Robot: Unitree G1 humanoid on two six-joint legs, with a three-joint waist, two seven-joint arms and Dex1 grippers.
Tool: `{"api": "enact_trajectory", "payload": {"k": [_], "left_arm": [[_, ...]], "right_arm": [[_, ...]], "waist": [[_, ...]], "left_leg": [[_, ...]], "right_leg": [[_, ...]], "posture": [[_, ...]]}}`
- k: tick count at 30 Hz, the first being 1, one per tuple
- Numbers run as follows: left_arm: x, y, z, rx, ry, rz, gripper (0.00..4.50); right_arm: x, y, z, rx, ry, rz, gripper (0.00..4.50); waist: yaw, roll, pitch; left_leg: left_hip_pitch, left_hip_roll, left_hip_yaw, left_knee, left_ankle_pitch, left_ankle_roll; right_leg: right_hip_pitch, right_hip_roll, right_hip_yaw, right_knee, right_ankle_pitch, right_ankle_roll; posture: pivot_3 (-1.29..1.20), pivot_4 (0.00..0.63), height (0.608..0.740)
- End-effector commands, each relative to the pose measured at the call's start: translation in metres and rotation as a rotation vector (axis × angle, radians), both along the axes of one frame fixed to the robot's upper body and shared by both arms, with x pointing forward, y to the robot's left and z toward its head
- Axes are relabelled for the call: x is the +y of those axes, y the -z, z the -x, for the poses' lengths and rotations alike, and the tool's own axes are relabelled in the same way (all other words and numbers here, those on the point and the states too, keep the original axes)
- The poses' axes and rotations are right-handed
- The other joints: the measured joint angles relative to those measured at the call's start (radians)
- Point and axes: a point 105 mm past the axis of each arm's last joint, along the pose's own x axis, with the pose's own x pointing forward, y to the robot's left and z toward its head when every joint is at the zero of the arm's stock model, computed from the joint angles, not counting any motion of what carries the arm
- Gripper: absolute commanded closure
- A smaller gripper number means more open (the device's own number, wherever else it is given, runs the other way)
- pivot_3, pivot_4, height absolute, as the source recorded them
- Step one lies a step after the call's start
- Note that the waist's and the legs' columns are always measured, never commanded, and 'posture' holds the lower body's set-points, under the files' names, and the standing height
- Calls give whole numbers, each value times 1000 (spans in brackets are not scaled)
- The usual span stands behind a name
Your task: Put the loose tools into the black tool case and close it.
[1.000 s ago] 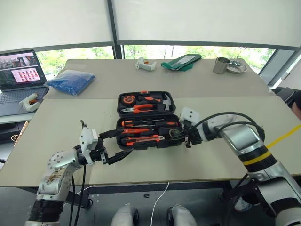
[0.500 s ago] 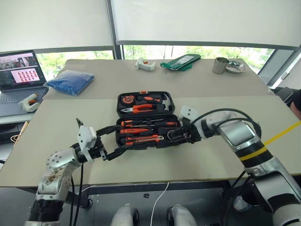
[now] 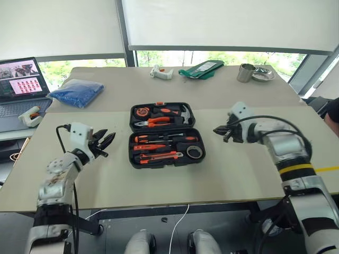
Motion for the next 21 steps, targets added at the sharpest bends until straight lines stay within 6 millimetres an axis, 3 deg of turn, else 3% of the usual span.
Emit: {"api": "enact_trajectory", "payload": {"k": [1,8,12,16,21], "left_arm": [[-23,-3,-18,27,57,-21,3819],[-46,5,-34,105,181,-66,3819],[-62,1,-34,132,272,-66,3819],[-75,-2,-25,160,373,-18,3819],[-84,2,-7,211,458,27,3819]], "right_arm": [[14,-11,-20,-137,-30,45,4500],[56,-2,-26,-146,-169,-35,4500],[77,13,-10,-31,-340,-84,4500],[76,15,2,24,-420,-103,4500],[58,17,14,18,-426,-87,4500]], "waist": [[-8,0,0],[-15,0,0],[-14,0,0],[-16,0,0],[-26,0,0]], "left_leg": [[0,-1,0,0,0,-1],[0,1,2,-1,2,-3],[0,1,3,-1,5,-8],[0,2,1,-2,4,-8],[1,3,0,-2,4,-8]], "right_leg": [[0,0,0,0,0,0],[1,3,0,0,0,0],[1,3,0,-1,0,0],[1,3,0,-1,0,0],[1,4,1,1,0,0]], "posture": [[0,150,740],[0,150,740],[0,150,740],[0,150,740],[0,150,740]]}}
